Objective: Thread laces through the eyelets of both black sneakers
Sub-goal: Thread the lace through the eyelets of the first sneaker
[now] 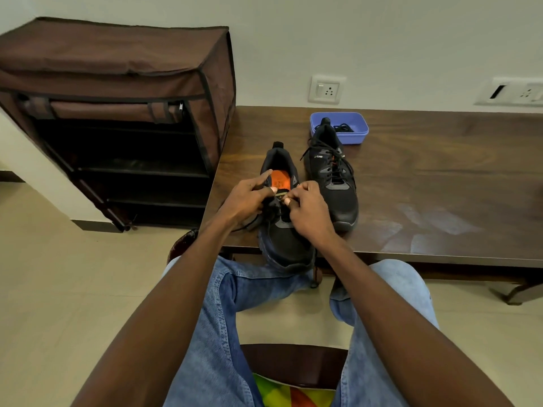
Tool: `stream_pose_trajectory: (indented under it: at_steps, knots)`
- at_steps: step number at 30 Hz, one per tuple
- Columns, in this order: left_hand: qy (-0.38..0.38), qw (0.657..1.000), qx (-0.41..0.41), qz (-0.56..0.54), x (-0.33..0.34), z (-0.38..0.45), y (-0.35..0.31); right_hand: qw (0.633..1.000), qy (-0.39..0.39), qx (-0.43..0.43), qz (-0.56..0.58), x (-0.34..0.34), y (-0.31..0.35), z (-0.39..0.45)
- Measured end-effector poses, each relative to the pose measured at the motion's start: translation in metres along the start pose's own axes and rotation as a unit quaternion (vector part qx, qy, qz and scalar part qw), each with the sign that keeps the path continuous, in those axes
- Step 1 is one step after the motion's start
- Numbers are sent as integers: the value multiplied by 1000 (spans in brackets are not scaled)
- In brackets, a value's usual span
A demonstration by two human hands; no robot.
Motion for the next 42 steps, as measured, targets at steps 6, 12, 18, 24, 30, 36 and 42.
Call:
stream_pose_trajectory:
  at_steps: [6, 12, 18, 24, 30, 36, 42]
  knots:
    - [-15, 999, -26, -30, -1, -2, 0, 840, -97, 292, 446, 0, -36, -11]
    - [-12, 998, -57, 9, 5, -11, -7, 974, -80, 112, 181, -19, -16, -2]
    - [9, 997, -50, 61, 3, -12, -17, 997, 4, -76, -30, 7, 0, -3]
    - [11, 996, -69, 51, 1, -10, -13, 953, -202, 106, 197, -19, -18, -5]
    - [9, 996, -85, 37, 1, -10, -12, 948, -266, 110, 135, -46, -27, -5]
    - [7, 996, -74, 40, 2, -12, -16, 995, 5, -68, -75, 6, 1, -2]
    - [-6, 997, -73, 32, -1, -14, -16, 979, -182, 22, 90, -20, -1, -12]
Point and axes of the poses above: each hand's wrist, its own z-axis towards the middle knuckle, its own x-axis out of the palm, y = z × x, the point moved 5 cm from there along z, towards the middle knuckle, and after that the axes turned 6 degrees about x, right-handed, at the moved point
